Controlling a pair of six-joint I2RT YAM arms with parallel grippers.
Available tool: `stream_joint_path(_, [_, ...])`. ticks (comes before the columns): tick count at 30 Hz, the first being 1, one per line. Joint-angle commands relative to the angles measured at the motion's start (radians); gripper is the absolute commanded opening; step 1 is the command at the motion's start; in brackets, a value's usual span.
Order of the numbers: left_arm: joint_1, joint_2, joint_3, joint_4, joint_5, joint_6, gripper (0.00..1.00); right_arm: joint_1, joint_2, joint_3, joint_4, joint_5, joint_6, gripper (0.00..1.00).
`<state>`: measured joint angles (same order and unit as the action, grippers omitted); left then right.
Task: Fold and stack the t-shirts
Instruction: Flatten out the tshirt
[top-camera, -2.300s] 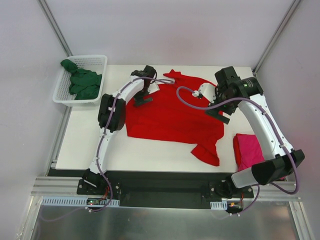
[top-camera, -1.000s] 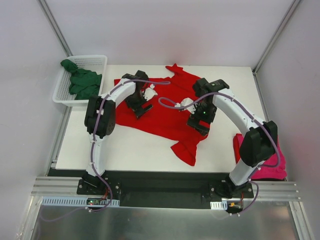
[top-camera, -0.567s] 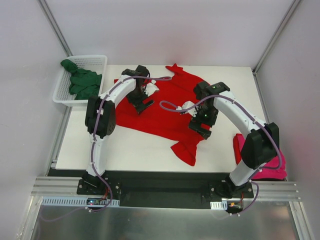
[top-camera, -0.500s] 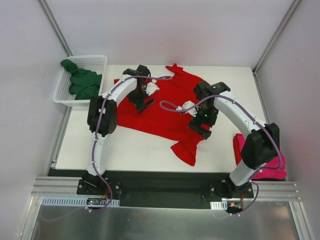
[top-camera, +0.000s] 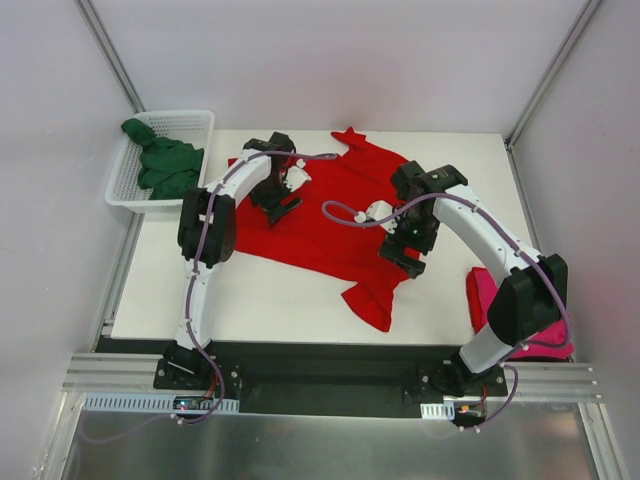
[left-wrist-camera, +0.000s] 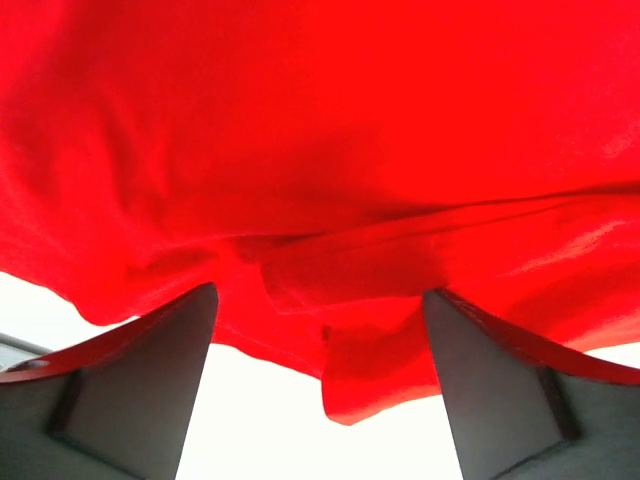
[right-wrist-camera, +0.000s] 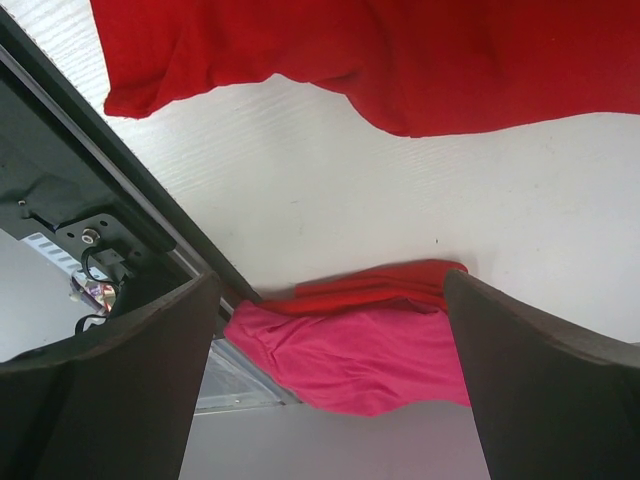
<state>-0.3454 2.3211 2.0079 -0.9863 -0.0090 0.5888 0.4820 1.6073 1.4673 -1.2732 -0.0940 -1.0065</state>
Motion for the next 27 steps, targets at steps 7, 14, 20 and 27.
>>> stream_joint_path(7, [0.003,-0.026,0.000,-0.029,0.035,-0.032,0.65,-0.002,-0.014,0.021,-0.046,-0.006,-0.007,0.98])
stream_joint_path(14, [0.000,-0.029,-0.023,-0.038,0.061,-0.037,0.60,-0.002,-0.012,0.024,-0.048,-0.007,-0.006,0.98])
stream_joint_path(20, [-0.001,-0.038,-0.032,-0.064,0.070,-0.040,0.00,0.001,-0.015,0.024,-0.051,-0.009,-0.004,0.98])
stream_joint_path(27, [-0.020,-0.196,-0.087,-0.068,0.017,-0.060,0.00,0.000,-0.020,-0.007,-0.038,0.011,-0.012,0.98])
